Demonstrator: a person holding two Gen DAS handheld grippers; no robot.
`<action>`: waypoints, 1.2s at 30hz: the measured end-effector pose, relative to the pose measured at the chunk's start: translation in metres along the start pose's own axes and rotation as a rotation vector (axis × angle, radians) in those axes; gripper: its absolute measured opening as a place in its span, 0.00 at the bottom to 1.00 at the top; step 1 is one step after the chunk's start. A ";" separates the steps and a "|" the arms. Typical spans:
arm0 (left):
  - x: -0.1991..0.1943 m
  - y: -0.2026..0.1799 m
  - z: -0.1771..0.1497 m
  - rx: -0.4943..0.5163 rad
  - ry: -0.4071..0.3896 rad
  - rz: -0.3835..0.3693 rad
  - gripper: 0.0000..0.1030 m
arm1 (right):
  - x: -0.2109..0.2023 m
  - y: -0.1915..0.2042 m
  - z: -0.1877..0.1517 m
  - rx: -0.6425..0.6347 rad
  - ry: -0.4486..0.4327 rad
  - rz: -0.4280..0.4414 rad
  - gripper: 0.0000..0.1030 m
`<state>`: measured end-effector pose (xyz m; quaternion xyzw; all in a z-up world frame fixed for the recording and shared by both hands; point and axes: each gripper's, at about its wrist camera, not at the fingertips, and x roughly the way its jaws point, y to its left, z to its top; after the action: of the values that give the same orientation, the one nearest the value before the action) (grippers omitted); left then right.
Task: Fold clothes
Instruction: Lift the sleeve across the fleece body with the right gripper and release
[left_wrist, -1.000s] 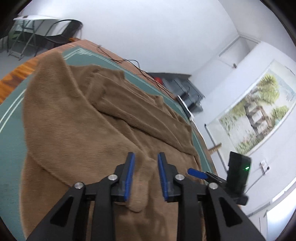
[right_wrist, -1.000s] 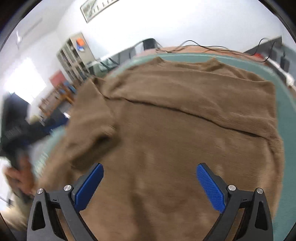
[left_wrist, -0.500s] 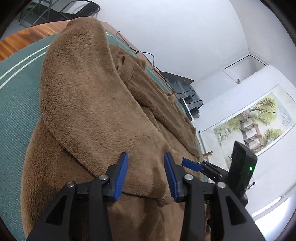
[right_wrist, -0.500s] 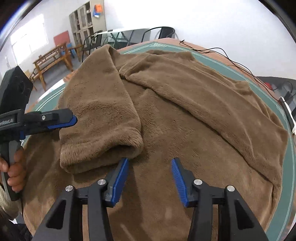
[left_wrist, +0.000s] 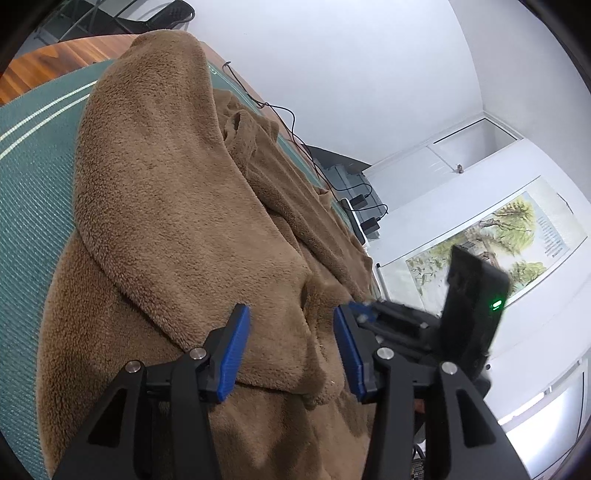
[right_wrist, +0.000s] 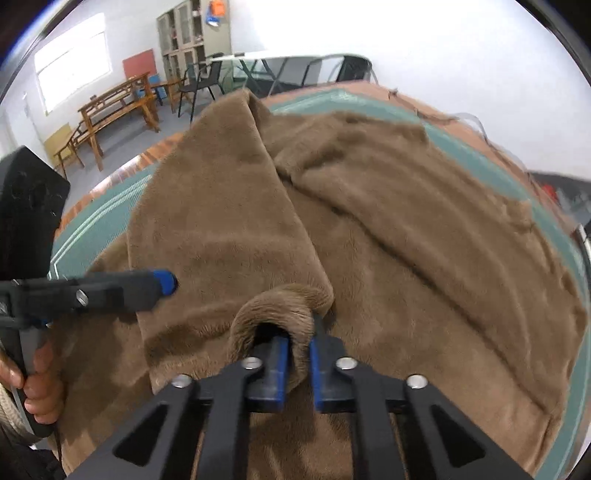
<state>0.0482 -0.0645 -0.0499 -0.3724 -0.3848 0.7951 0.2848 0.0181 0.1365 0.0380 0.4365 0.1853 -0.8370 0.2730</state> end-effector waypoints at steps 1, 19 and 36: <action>-0.001 0.000 0.000 -0.002 -0.003 -0.003 0.50 | -0.008 -0.002 0.006 -0.001 -0.029 -0.009 0.08; -0.007 0.001 -0.002 -0.018 -0.027 0.018 0.51 | -0.133 -0.092 0.080 0.085 -0.443 -0.308 0.06; -0.004 -0.010 -0.003 0.036 -0.018 0.128 0.51 | -0.078 -0.263 -0.029 0.504 -0.194 -0.284 0.07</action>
<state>0.0545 -0.0609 -0.0418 -0.3837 -0.3486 0.8218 0.2366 -0.0905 0.3811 0.1058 0.3780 0.0042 -0.9243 0.0527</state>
